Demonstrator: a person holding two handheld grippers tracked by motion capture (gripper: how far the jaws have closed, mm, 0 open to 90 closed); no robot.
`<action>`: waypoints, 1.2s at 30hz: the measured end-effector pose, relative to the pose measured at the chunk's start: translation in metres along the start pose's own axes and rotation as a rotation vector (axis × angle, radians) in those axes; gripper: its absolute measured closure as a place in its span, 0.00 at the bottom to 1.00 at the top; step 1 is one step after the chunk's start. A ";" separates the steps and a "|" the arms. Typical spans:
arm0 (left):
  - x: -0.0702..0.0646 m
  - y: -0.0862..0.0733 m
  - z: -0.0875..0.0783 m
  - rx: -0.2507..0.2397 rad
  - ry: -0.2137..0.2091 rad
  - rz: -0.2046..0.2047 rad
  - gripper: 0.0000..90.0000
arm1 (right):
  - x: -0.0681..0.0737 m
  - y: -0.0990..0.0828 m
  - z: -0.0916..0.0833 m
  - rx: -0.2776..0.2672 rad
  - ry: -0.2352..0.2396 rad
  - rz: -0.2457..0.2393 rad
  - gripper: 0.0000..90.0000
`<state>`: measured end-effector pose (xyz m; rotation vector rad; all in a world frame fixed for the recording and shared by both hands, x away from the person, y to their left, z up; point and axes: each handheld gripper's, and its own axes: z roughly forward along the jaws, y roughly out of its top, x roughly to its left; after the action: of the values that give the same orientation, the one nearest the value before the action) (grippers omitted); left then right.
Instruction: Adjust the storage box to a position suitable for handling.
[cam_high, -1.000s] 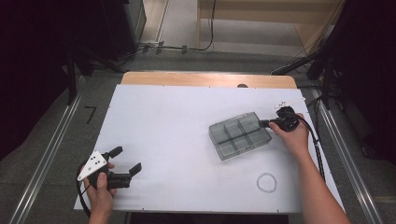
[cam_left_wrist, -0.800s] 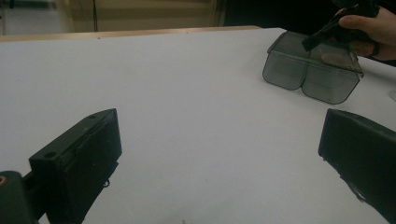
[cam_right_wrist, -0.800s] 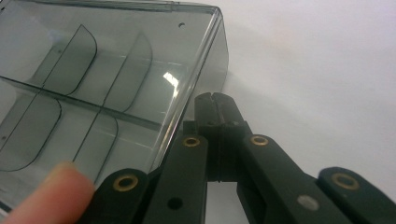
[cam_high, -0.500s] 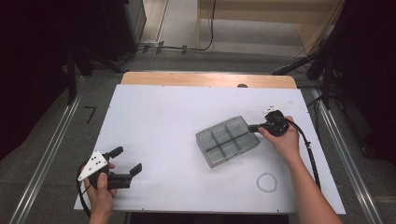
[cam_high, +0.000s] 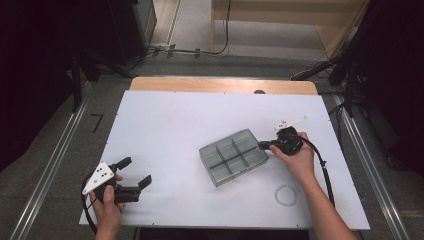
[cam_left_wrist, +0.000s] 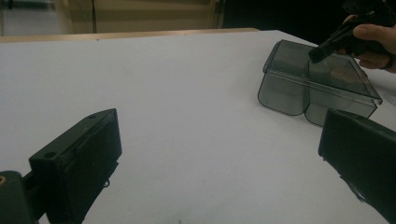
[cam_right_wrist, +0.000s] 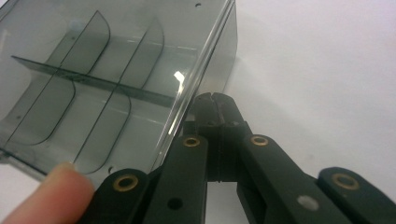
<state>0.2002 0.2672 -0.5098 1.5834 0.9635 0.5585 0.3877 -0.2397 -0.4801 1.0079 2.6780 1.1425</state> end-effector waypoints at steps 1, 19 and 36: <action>0.000 0.000 0.000 0.001 0.001 0.000 0.00 | 0.002 0.000 0.000 -0.001 0.001 -0.003 0.98; -0.007 0.002 0.002 -0.002 -0.002 -0.002 0.00 | 0.055 -0.013 0.002 -0.017 0.020 -0.006 0.98; -0.017 0.004 0.010 0.017 -0.028 -0.034 0.00 | 0.105 -0.030 0.003 -0.019 0.050 -0.040 0.98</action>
<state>0.1996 0.2474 -0.5057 1.5828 0.9748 0.5044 0.2902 -0.1912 -0.4822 0.9313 2.7071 1.1997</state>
